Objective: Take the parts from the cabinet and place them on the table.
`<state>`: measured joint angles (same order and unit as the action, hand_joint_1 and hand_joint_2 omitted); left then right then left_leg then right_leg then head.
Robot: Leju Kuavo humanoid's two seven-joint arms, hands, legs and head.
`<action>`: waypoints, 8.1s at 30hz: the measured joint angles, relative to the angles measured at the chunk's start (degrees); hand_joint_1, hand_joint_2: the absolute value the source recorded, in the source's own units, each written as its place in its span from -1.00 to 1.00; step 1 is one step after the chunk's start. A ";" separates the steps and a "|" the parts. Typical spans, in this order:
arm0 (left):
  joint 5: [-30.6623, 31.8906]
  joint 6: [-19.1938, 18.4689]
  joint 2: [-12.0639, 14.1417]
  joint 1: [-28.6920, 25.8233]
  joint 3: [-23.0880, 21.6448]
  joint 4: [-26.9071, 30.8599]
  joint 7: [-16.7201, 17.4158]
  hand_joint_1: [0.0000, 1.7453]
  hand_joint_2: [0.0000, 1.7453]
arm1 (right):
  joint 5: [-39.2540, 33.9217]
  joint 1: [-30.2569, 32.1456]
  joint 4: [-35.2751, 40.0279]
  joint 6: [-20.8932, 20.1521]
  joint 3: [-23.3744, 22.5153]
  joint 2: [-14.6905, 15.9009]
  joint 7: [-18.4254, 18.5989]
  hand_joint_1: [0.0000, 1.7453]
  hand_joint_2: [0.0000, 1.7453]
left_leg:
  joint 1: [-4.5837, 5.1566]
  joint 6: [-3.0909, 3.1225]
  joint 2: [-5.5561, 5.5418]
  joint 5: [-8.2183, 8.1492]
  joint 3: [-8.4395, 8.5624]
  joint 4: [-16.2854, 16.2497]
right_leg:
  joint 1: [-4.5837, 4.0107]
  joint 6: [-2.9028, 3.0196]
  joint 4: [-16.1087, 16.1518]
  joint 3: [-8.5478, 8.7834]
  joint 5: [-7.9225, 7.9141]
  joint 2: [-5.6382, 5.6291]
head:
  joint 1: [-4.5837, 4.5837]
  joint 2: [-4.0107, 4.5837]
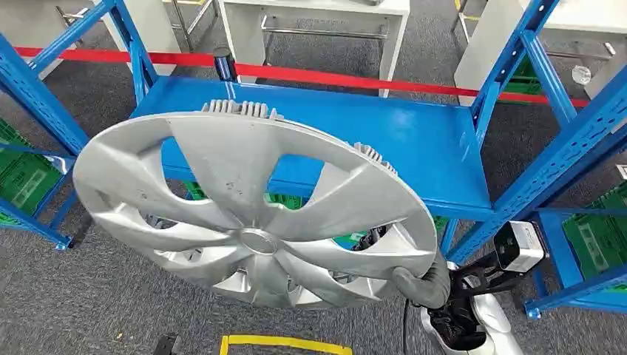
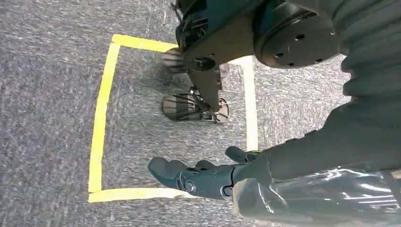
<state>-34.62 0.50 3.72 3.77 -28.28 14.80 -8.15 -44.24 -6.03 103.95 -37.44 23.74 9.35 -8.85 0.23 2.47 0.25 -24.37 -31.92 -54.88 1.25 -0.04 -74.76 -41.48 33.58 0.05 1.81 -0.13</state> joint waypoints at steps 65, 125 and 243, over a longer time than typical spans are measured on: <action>-0.87 -0.55 0.55 0.77 -0.57 -0.13 0.63 -1.00 1.00 | 3.06 3.83 3.69 -0.39 -6.60 -0.31 -3.45 0.96 1.00 | -0.61 -0.76 0.31 2.87 -3.56 -0.29 | 0.47 -2.29 10.86 8.95 -5.04 0.07 | -0.28 0.00; -1.35 -0.48 0.70 0.51 -1.86 -0.33 -0.39 -1.00 1.00 | 4.87 4.64 4.61 -2.19 -6.93 -0.72 -4.44 0.96 1.00 | -0.17 -0.47 0.30 0.19 -0.39 0.03 | 0.50 -1.92 4.94 3.41 -2.44 0.01 | 0.24 0.00; 0.00 0.35 1.58 0.84 -2.80 -0.46 -1.31 -1.00 1.00 | 13.81 8.01 9.16 -4.20 -9.94 -2.67 -9.73 0.96 1.00 | -0.15 -0.26 -0.01 0.36 -0.83 -0.43 | -0.68 1.03 6.81 4.78 -1.33 0.65 | -0.55 0.00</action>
<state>-34.62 0.85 5.29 4.60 -31.08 14.34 -9.46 -30.43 1.98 113.11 -41.64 13.79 6.69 -18.58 0.08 2.21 0.24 -24.01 -32.75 -55.32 0.57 0.99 -67.95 -36.71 32.25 0.70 1.27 -0.13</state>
